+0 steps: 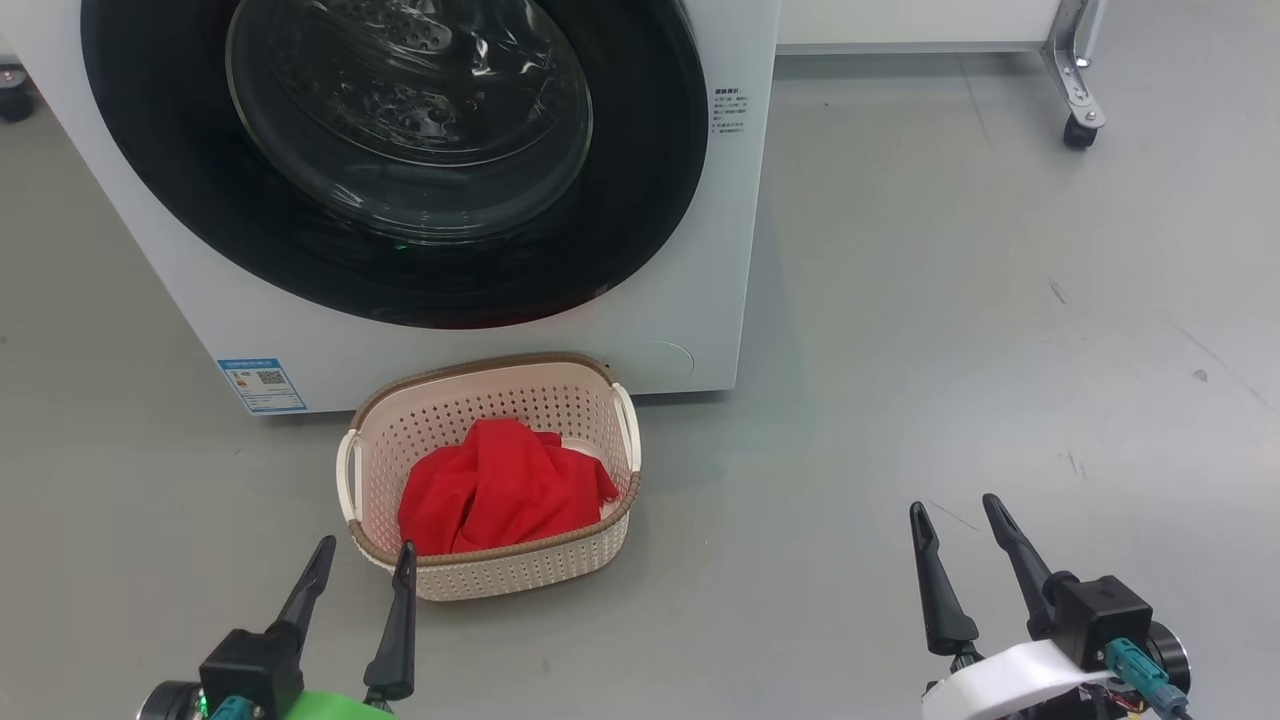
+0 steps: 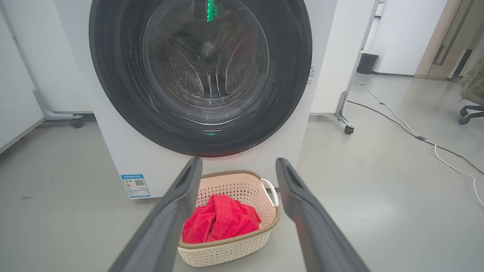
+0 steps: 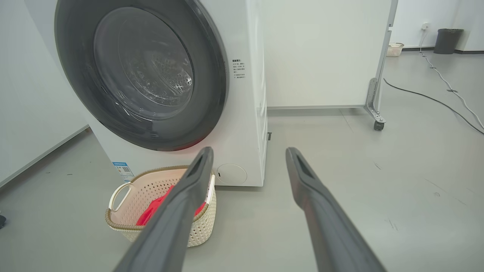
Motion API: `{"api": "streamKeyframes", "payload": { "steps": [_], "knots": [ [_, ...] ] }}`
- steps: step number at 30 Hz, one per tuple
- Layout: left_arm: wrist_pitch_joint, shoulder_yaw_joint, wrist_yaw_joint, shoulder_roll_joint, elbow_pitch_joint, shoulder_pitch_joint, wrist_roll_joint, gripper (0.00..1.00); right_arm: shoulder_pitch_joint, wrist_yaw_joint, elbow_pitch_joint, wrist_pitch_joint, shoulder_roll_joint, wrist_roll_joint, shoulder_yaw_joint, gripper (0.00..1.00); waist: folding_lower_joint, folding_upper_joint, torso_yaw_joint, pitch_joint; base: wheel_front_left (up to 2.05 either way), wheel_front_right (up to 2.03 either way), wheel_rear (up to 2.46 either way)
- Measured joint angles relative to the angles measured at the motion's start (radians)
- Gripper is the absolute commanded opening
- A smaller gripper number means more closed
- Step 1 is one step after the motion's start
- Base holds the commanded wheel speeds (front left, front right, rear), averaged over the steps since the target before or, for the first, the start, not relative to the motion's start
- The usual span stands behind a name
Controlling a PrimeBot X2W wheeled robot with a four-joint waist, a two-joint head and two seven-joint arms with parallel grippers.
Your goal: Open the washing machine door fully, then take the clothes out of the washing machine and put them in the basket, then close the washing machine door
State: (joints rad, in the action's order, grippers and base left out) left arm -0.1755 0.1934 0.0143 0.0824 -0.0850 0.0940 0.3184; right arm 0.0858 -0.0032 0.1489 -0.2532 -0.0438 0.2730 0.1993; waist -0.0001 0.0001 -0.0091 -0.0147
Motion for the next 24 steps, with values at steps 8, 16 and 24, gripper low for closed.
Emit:
{"api": "streamKeyframes", "payload": {
  "steps": [8,16,24],
  "knots": [
    [0.004,0.006,0.002,-0.006,-0.015,0.008,0.0,0.0,0.011,-0.009,0.011,0.001,0.003,-0.001,0.001,0.0,0.0,0.0,0.003,0.0,0.0,0.0,0.0],
    [0.008,0.016,0.002,-0.023,-0.107,0.031,0.0,0.0,0.054,-0.009,0.1,0.001,0.014,-0.001,0.005,0.0,0.0,0.0,0.003,0.0,0.0,0.0,0.0],
    [0.017,0.009,-0.003,-0.029,-0.117,0.035,0.091,0.0,0.067,-0.004,0.091,0.003,0.014,0.089,0.005,0.0,0.0,0.0,0.004,0.001,0.0,0.0,0.0]
  ]
}}
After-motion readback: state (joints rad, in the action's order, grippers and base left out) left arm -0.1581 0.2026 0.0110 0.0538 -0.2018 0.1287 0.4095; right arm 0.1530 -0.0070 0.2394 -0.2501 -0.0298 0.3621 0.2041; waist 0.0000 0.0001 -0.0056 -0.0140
